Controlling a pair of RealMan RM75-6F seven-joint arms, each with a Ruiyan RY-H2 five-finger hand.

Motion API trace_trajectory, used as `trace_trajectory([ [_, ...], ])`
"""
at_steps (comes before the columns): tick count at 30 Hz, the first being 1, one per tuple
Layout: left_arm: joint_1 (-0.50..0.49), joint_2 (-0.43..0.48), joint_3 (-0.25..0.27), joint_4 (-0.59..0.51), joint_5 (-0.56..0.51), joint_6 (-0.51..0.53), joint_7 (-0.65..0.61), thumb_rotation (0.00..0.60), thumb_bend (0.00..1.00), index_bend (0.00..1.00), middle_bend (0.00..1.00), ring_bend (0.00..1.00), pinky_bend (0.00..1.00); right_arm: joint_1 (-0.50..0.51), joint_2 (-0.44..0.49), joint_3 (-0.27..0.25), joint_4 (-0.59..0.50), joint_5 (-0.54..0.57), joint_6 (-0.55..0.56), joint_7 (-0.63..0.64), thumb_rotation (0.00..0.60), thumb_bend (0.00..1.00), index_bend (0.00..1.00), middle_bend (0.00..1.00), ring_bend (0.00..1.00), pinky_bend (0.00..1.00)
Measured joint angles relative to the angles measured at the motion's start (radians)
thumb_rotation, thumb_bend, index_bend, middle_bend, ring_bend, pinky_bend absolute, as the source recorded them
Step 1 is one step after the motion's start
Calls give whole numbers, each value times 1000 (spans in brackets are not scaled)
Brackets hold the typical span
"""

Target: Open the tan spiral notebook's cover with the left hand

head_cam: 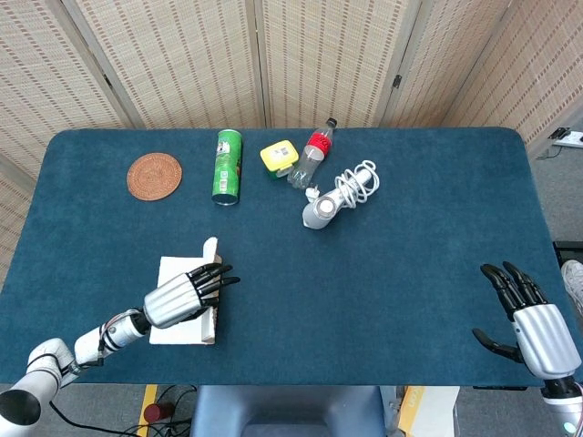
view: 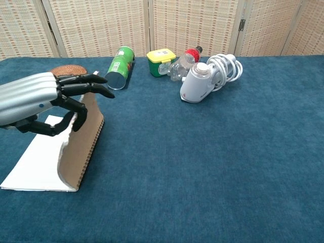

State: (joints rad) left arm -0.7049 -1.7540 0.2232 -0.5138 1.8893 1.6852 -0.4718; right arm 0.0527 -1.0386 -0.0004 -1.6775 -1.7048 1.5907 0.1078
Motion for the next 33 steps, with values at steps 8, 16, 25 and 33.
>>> trace_trajectory([
  [8,-87,18,-15,-192,12,-146,97,600,677,474,190,96,217,-6,-10,-1,32,8,7,34,600,228,41,146,19,118],
  [16,-121,7,-56,-363,-32,-294,197,600,433,64,47,83,217,-12,-17,-2,52,8,20,57,600,228,41,146,19,118],
  [25,-124,15,-148,-532,-134,-349,202,600,401,50,41,77,217,-20,-18,-2,72,7,36,84,600,228,41,146,19,118],
  [33,-25,145,-224,-670,-326,-353,255,600,401,56,41,77,217,-2,-10,3,91,5,16,102,600,227,42,146,19,118],
])
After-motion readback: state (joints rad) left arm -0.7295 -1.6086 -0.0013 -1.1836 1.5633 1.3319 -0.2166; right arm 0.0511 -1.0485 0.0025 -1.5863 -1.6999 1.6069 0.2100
